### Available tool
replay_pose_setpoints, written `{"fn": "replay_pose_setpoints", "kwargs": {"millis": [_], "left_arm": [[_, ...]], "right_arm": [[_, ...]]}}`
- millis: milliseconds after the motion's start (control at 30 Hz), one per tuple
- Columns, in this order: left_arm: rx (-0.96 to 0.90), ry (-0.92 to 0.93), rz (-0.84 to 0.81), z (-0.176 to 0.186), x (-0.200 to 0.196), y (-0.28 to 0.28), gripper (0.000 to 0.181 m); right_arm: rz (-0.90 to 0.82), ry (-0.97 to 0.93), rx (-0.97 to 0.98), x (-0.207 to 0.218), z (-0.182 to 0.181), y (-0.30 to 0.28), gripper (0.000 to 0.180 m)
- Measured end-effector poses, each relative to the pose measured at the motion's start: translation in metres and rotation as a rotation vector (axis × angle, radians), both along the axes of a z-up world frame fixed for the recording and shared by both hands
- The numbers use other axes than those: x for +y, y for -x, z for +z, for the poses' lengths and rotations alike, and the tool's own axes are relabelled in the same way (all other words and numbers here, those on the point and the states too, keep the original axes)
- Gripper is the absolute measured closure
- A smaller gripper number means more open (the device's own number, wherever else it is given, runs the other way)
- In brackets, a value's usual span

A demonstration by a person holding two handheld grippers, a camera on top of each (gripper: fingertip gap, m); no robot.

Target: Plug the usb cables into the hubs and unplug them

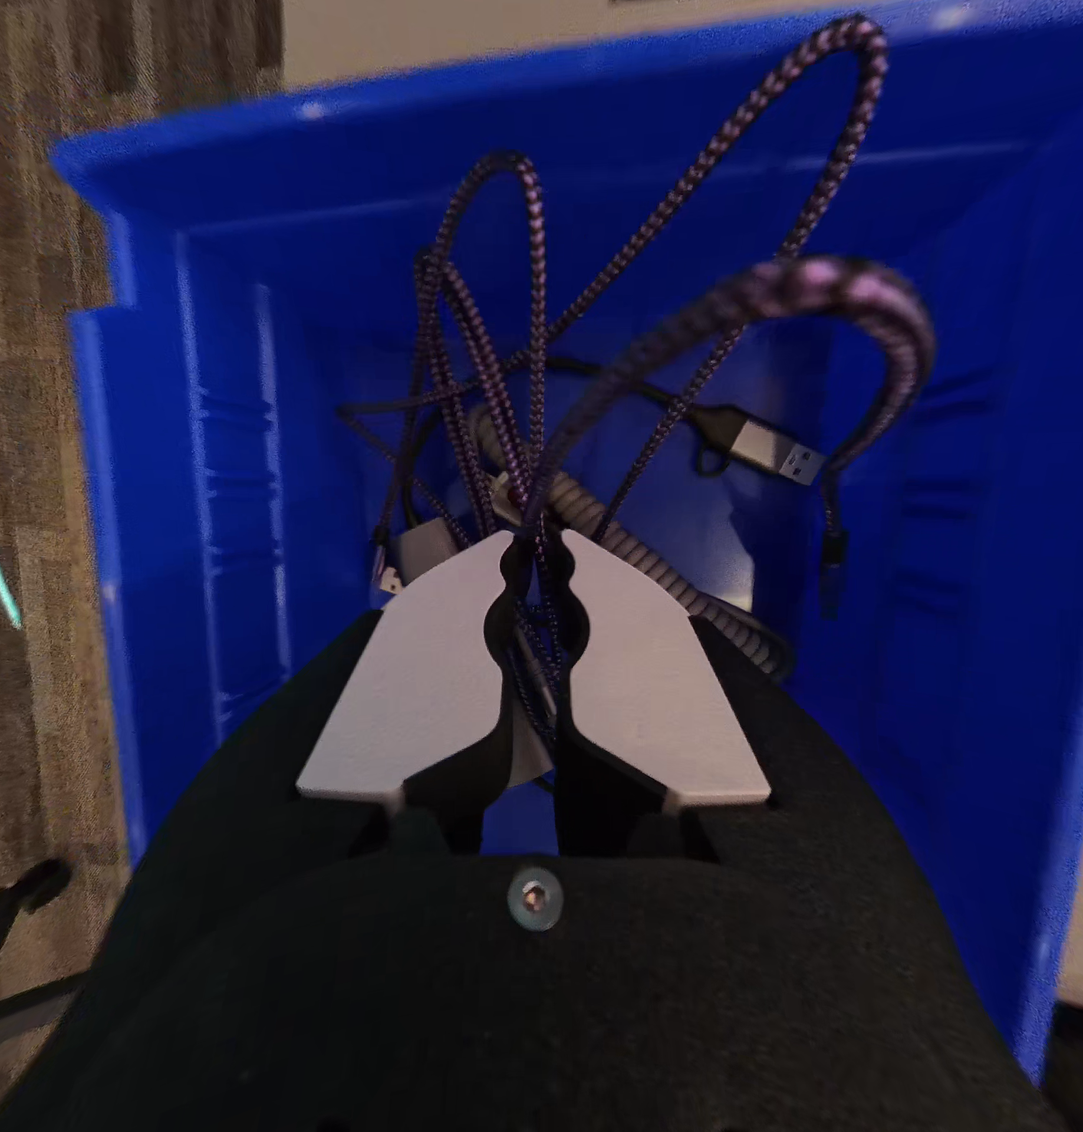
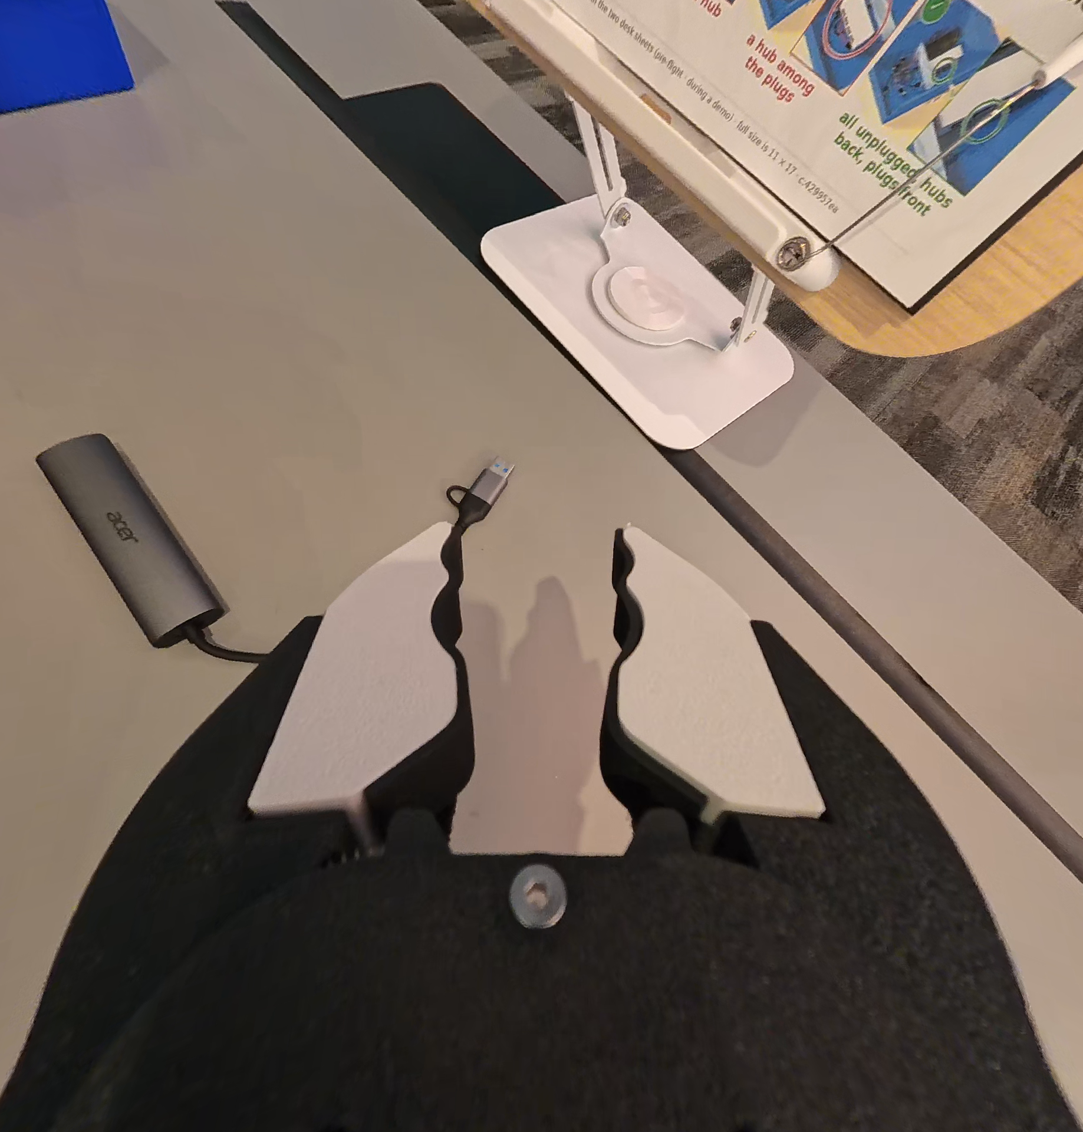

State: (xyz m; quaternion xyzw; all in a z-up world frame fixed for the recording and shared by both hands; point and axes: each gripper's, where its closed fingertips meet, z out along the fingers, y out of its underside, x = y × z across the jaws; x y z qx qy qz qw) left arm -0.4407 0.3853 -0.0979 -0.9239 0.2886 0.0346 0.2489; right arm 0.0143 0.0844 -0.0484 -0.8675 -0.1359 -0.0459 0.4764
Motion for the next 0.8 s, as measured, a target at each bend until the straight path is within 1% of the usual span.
{"fn": "replay_pose_setpoints", "kwargs": {"millis": [33,167,267,367,433,533,600,700,800], "left_arm": [[-0.027,-0.009,0.002,0.009,0.0,0.0,0.172],[-0.117,-0.053,0.002,0.05,0.001,0.002,0.174],[-0.213,-0.09,-0.002,0.09,-0.002,0.0,0.174],[-0.322,-0.115,-0.052,0.137,-0.014,-0.014,0.174],[-0.389,-0.115,-0.112,0.168,-0.03,-0.031,0.174],[-0.476,-0.117,-0.241,0.207,-0.067,-0.064,0.174],[-0.521,-0.108,-0.34,0.221,-0.099,-0.089,0.174],[-0.585,-0.043,-0.5,0.22,-0.158,-0.13,0.174],[-0.712,0.095,-0.629,0.206,-0.223,-0.171,0.175]], "right_arm": [[-0.001,-0.005,0.003,0.0,0.002,-0.001,0.133],[-0.001,-0.028,0.013,-0.002,0.008,-0.002,0.133],[0.001,-0.042,0.021,-0.003,0.013,-0.002,0.134],[0.004,-0.05,0.025,-0.004,0.016,-0.001,0.134],[0.007,-0.053,0.025,-0.005,0.018,-0.001,0.134],[0.008,-0.057,0.025,-0.006,0.02,-0.001,0.134],[0.01,-0.061,0.028,-0.007,0.022,-0.001,0.134],[0.012,-0.067,0.027,-0.009,0.025,-0.001,0.134],[0.018,-0.078,0.031,-0.011,0.029,0.0,0.134]]}}
